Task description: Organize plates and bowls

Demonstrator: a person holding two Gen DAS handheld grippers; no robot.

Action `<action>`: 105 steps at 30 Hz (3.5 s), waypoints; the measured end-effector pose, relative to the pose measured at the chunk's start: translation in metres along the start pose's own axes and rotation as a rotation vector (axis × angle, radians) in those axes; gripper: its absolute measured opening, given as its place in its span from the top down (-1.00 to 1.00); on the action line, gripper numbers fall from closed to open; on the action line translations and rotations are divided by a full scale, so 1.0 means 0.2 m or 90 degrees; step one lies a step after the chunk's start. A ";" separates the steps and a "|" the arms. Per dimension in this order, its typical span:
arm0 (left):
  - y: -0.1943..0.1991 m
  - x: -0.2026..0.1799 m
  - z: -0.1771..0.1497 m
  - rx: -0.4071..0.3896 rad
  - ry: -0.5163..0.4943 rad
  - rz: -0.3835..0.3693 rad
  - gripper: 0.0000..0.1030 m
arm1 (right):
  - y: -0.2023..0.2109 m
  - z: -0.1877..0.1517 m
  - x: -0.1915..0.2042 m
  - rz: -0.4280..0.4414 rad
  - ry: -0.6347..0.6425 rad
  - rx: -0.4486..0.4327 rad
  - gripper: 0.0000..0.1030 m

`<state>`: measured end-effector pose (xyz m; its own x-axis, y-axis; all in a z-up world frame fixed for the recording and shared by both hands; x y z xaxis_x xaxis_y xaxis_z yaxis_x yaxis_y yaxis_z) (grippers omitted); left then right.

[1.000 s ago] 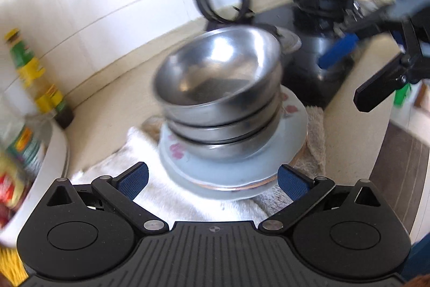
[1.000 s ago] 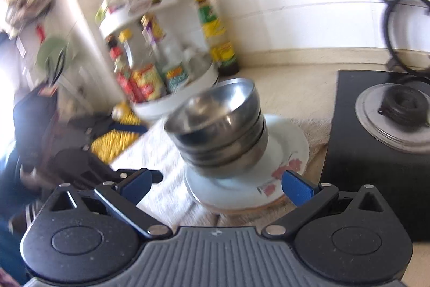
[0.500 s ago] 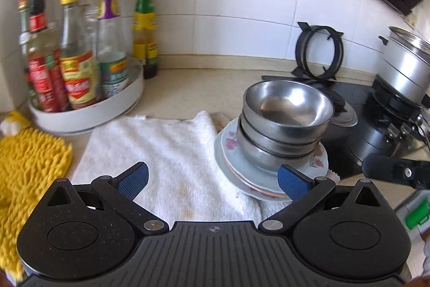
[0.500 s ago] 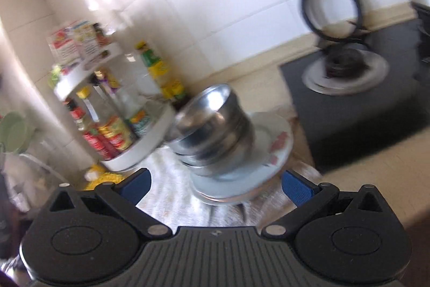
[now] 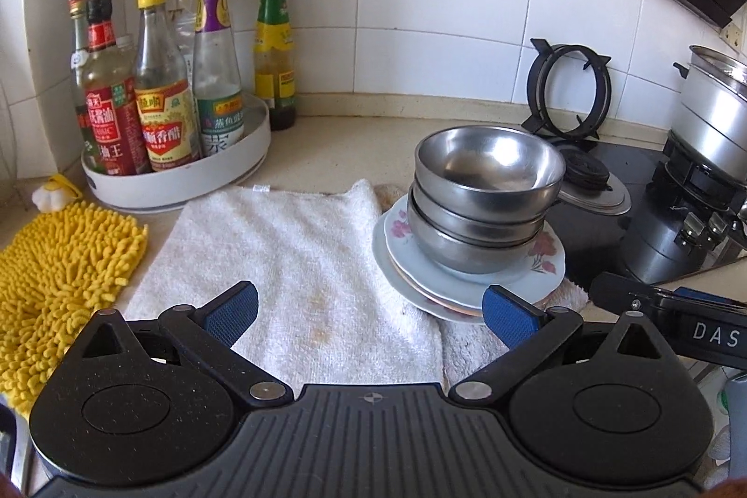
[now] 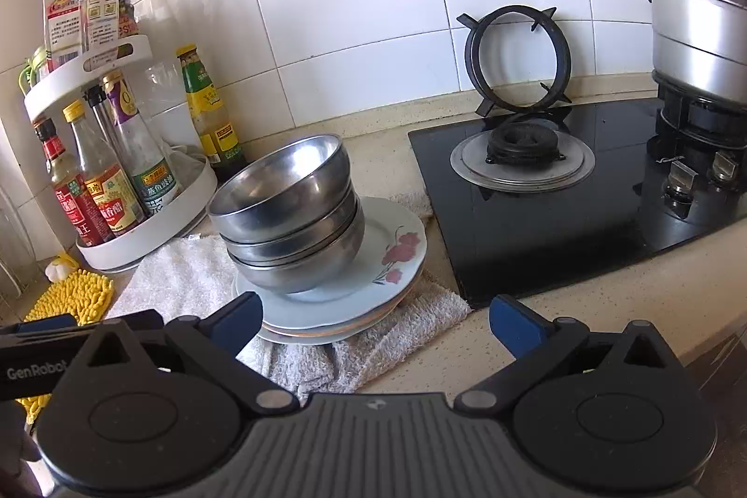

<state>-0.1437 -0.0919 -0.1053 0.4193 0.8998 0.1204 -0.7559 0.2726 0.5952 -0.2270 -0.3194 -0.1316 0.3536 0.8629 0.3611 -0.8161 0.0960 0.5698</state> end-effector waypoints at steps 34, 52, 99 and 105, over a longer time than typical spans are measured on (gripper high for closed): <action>-0.05 0.03 -0.08 0.061 0.022 0.034 -0.97 | -0.03 -0.07 0.03 -0.034 -0.002 0.029 -1.00; -0.05 0.04 -0.10 0.074 0.023 0.033 -0.93 | -0.04 -0.10 0.05 -0.052 0.009 0.042 -1.00; -0.03 0.02 -0.06 0.067 -0.013 0.062 -0.99 | 0.00 -0.07 0.04 -0.041 0.014 0.029 -1.00; -0.03 0.01 -0.07 0.067 -0.010 0.043 -0.99 | 0.03 -0.06 0.04 -0.028 0.009 0.021 -1.00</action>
<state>-0.1453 -0.0871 -0.1199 0.3782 0.9091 0.1748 -0.7258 0.1740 0.6655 -0.2344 -0.3066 -0.1343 0.3822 0.8654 0.3241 -0.7841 0.1181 0.6093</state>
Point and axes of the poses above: each gripper's, at about its wrist camera, not at the fingertips, and y roughly against the way its jaws point, x to its left, z to its top, the point moved 10 cm from there along -y, roughly the way its jaws point, and after that the axes turned 11 degrees about -y, right-handed, at the moved point
